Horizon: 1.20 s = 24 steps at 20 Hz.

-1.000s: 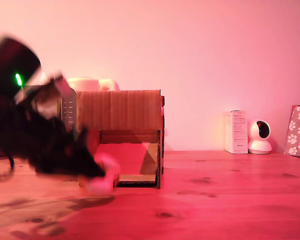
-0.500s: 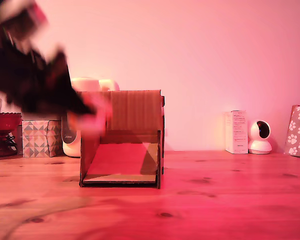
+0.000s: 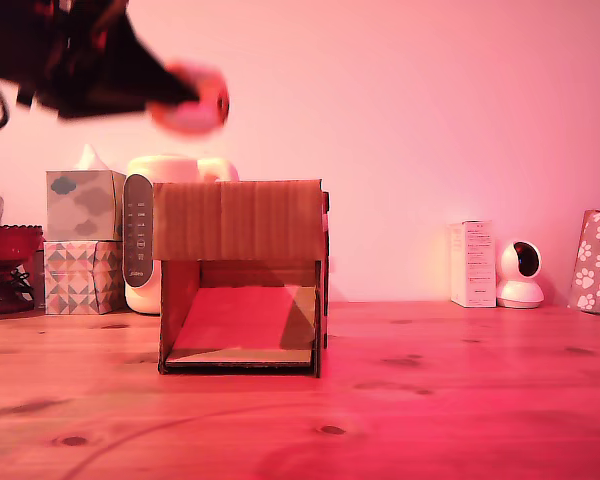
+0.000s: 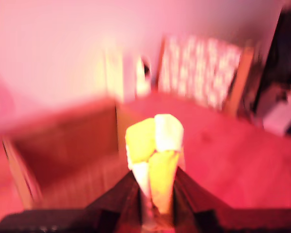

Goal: Drop the footbag into the cardboard dice tower

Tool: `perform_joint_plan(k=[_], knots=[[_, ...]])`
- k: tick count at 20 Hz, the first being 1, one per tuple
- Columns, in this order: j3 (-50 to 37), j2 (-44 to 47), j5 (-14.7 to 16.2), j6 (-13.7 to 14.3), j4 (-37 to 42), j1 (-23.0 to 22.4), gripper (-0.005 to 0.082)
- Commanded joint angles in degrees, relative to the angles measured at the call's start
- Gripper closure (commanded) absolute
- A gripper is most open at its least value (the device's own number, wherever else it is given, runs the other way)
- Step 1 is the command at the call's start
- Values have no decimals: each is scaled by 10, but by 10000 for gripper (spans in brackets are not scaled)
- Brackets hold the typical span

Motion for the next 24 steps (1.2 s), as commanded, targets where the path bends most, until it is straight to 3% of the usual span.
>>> perform_joint_plan(k=[1, 3, 9, 24], knots=[[11, 0, -10, 3, 19, -1, 690], [30, 10, -11, 18, 21, -1, 690], [107, 71, -11, 18, 10, -1, 690], [351, 294, -16, 18, -210, 13, 690]])
